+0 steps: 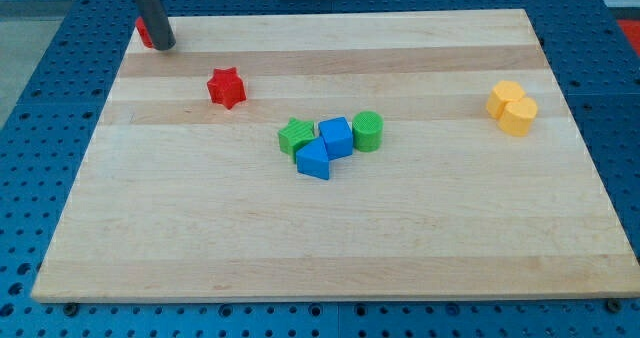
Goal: Place your arm at the bottom right of the red star
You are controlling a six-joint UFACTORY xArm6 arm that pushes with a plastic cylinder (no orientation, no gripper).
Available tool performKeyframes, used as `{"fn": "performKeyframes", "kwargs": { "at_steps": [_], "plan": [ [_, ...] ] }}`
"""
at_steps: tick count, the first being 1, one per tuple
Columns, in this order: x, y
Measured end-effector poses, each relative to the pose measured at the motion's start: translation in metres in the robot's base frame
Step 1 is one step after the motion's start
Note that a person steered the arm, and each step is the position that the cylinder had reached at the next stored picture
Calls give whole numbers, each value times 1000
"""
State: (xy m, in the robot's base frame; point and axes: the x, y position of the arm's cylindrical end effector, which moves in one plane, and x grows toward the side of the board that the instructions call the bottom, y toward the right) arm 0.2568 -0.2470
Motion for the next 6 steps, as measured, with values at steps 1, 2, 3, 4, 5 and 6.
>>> {"fn": "performKeyframes", "kwargs": {
  "at_steps": [1, 2, 3, 4, 5, 6],
  "plan": [
    [61, -7],
    [117, 13],
    [158, 75],
    [154, 125],
    [128, 139],
    [103, 149]
  ]
}}
